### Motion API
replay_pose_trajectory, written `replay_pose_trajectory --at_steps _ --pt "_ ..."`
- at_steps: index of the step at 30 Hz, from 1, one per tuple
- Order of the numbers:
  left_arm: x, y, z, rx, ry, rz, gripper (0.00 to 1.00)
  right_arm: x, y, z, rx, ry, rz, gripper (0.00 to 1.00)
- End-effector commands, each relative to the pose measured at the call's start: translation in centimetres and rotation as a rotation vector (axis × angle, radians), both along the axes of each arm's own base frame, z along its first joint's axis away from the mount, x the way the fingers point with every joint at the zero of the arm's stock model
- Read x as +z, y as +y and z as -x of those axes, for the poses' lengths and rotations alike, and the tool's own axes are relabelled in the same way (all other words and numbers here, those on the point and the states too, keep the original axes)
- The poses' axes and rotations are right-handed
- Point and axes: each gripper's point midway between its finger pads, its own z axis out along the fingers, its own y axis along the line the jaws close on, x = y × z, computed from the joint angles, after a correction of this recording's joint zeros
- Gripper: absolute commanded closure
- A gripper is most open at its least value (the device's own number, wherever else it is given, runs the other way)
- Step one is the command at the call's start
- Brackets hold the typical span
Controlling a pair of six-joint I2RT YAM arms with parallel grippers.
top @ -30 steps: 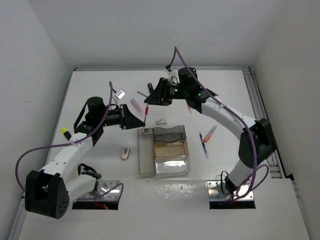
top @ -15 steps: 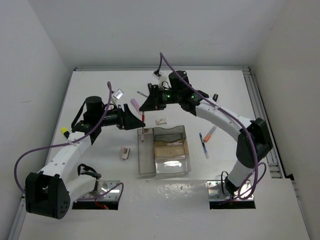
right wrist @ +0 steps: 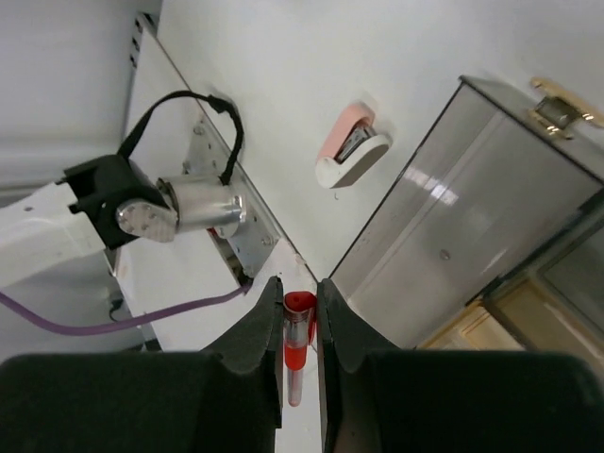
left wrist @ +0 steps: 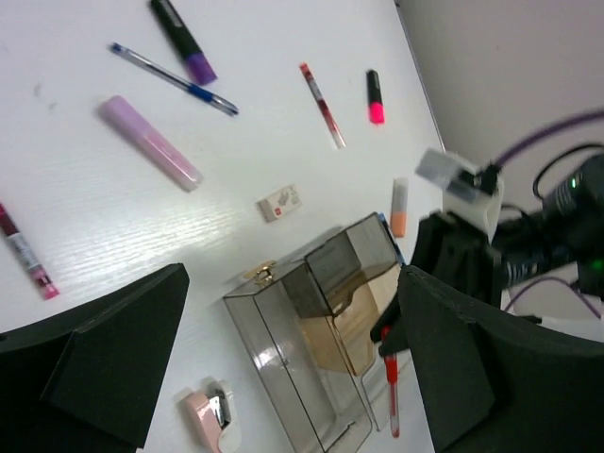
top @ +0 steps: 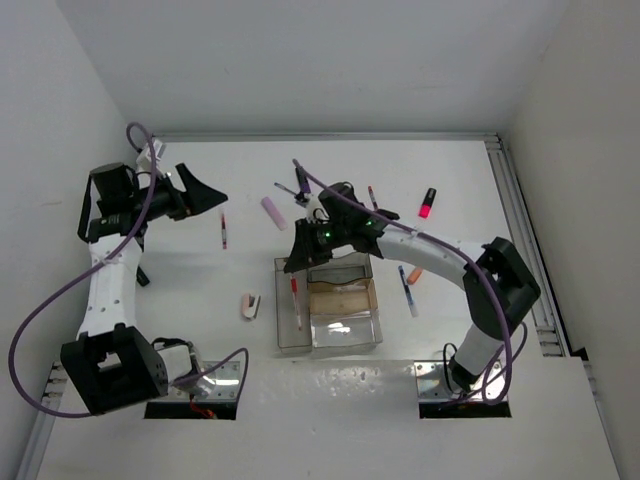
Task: Sort the stationery into containers
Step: Place the stationery into the container, then grab a piece of stationery with the left arm
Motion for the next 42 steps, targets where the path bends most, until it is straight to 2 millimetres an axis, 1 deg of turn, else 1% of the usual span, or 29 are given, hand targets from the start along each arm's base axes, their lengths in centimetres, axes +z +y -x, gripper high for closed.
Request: replay_pose_trajectory --at_steps 1,3,6,10,11,12,13,14,16,18,19,21,22,23,24,25,26,27,28,29,31,32,33,34,36,37,38,39,42 --pt "1.3 1.2 -0.4 0.027 -0.054 0.007 0.00 -0.5 0.8 -0.2 -0.021 -0.064 0.045 1.00" --pt "1.0 1.9 -0.4 0.050 -0.053 0.013 0.00 -1.0 1.0 -0.4 -0.048 -0.051 0.072 1.00" --pt "0.7 2.5 -0.4 0.069 -0.049 0.016 0.00 -2.5 0.9 -0.8 -0.107 -0.011 0.137 1.00" --pt "0.5 3.2 -0.6 0.097 -0.058 -0.011 0.00 -4.9 0.1 -0.6 -0.151 0.039 0.230 1.00" --pt "0.2 3.4 -0.7 0.103 -0.054 -0.026 0.00 -5.1 0.0 -0.6 -0.154 0.042 0.237 0.97" --pt "-0.4 3.9 -1.0 0.131 -0.042 -0.062 0.00 -5.5 -0.2 -0.4 -0.159 0.055 0.245 0.83" --pt "-0.5 4.3 -1.3 0.157 -0.039 -0.077 0.00 -5.8 -0.3 -0.3 -0.160 0.059 0.254 0.77" --pt "-1.3 5.1 -1.6 0.192 -0.021 -0.119 0.00 -5.7 -0.3 -0.3 -0.161 0.058 0.252 0.61" --pt "-2.4 5.9 -2.2 0.237 0.004 -0.188 0.00 -5.5 -0.2 -0.5 -0.158 0.050 0.251 0.45" --pt "-3.6 6.6 -3.0 0.281 0.021 -0.291 0.01 -4.6 0.2 -0.9 -0.140 0.024 0.236 0.32" --pt "-4.5 7.6 -3.6 0.328 0.051 -0.343 0.01 -3.4 0.6 -1.4 -0.139 0.001 0.216 0.30" --pt "-5.4 7.5 -4.1 0.332 0.072 -0.406 0.00 -1.9 0.8 -2.2 -0.119 -0.024 0.180 0.30" --pt "-6.5 9.1 -4.9 0.414 0.121 -0.469 0.00 0.0 1.2 -3.0 -0.120 -0.052 0.143 0.31" --pt "-7.3 9.3 -5.2 0.438 0.159 -0.502 0.00 1.1 1.2 -3.6 -0.120 -0.069 0.118 0.32" --pt "-8.4 8.7 -5.0 0.404 0.206 -0.544 0.00 2.1 0.7 -4.5 -0.124 -0.081 0.094 0.33" --pt "-9.5 8.8 -5.9 0.387 0.247 -0.574 0.00 3.6 0.6 -5.4 -0.129 -0.109 0.067 0.34" --pt "-10.3 9.5 -6.1 0.416 0.284 -0.620 0.00 4.5 0.2 -5.9 -0.138 -0.125 0.056 0.36" --pt "-11.2 9.2 -6.2 0.402 0.311 -0.646 0.00 5.3 -0.8 -7.2 -0.162 -0.150 0.047 0.37" --pt "-12.5 9.4 -6.6 0.403 0.345 -0.676 0.00 5.8 -1.3 -7.8 -0.173 -0.164 0.040 0.38" --pt "-13.1 8.9 -6.8 0.389 0.351 -0.692 0.00 6.4 -2.0 -8.3 -0.185 -0.181 0.033 0.39" --pt "-14.5 8.5 -7.5 0.369 0.370 -0.721 0.00 6.2 -3.8 -9.6 -0.224 -0.187 0.044 0.40" --pt "-14.9 7.6 -7.8 0.348 0.370 -0.727 0.00 6.5 -4.7 -9.9 -0.244 -0.192 0.043 0.40" --pt "-15.7 7.8 -8.0 0.366 0.391 -0.747 0.00 5.7 -6.0 -10.5 -0.274 -0.173 0.059 0.40" --pt "-15.9 7.1 -8.4 0.357 0.388 -0.753 0.14 5.5 -6.7 -10.7 -0.290 -0.167 0.062 0.40" --pt "-17.0 7.1 -8.8 0.371 0.420 -0.749 0.39 4.8 -8.5 -11.4 -0.333 -0.150 0.073 0.40" --pt "-17.1 5.6 -9.0 0.350 0.420 -0.750 0.54 4.8 -9.4 -11.8 -0.358 -0.144 0.076 0.40" --pt "-17.9 5.5 -9.1 0.353 0.441 -0.769 0.57 4.2 -9.9 -11.8 -0.370 -0.128 0.085 0.40" --pt "-18.2 5.0 -9.2 0.345 0.442 -0.784 0.57 4.1 -10.4 -12.0 -0.381 -0.122 0.089 0.40" --pt "-19.7 4.8 -9.2 0.356 0.477 -0.817 0.59 3.5 -11.9 -12.6 -0.422 -0.097 0.099 0.40"
